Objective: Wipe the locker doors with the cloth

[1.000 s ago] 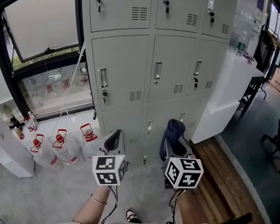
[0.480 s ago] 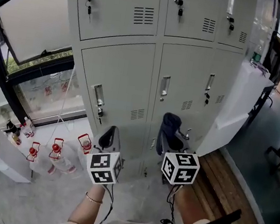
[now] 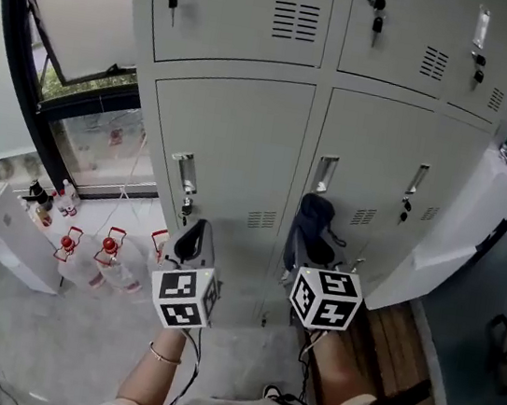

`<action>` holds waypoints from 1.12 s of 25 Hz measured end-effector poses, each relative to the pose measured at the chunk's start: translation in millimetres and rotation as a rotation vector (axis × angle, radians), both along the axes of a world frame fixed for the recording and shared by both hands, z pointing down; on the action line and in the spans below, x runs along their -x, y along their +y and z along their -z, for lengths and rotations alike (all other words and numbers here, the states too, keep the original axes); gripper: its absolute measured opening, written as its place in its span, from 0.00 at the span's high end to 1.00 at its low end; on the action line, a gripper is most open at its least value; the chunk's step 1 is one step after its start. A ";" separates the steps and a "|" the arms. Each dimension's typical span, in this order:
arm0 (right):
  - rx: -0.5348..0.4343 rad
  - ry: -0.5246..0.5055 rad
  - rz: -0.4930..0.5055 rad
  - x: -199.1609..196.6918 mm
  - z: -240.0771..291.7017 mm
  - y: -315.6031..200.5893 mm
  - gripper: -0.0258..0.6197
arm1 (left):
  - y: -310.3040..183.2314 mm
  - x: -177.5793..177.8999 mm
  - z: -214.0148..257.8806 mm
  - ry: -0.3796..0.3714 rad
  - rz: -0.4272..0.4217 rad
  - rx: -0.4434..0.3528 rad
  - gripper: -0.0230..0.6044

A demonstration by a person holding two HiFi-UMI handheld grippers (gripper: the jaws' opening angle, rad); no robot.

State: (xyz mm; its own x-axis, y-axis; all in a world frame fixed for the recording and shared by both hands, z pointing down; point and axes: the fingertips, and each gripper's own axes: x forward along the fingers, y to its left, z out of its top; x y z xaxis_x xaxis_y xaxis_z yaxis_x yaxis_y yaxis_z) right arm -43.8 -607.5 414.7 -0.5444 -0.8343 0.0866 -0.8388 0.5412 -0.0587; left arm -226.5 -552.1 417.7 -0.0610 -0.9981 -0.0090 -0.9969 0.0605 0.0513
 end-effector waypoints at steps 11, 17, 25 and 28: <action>-0.024 0.002 0.207 10.8 22.0 -48.5 0.90 | -18.6 -0.3 15.2 0.001 0.210 -0.020 0.95; -0.026 -0.012 0.241 22.5 16.4 -39.4 0.90 | -11.1 9.0 17.6 -0.037 0.221 -0.014 0.95; -0.101 -0.001 0.295 46.8 52.8 -20.6 0.90 | -4.1 24.8 56.2 -0.033 0.191 -0.029 0.95; -0.136 0.002 0.328 56.7 78.4 -12.3 0.90 | -1.0 33.5 83.4 -0.043 0.181 -0.066 0.95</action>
State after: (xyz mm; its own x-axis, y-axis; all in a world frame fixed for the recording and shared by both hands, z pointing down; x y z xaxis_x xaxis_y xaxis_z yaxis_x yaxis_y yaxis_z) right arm -100.5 -619.8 336.3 -0.7854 -0.6189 -0.0124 -0.6189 0.7847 0.0337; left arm -260.0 -553.2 334.3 -0.2376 -0.9680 -0.0806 -0.9714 0.2368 0.0191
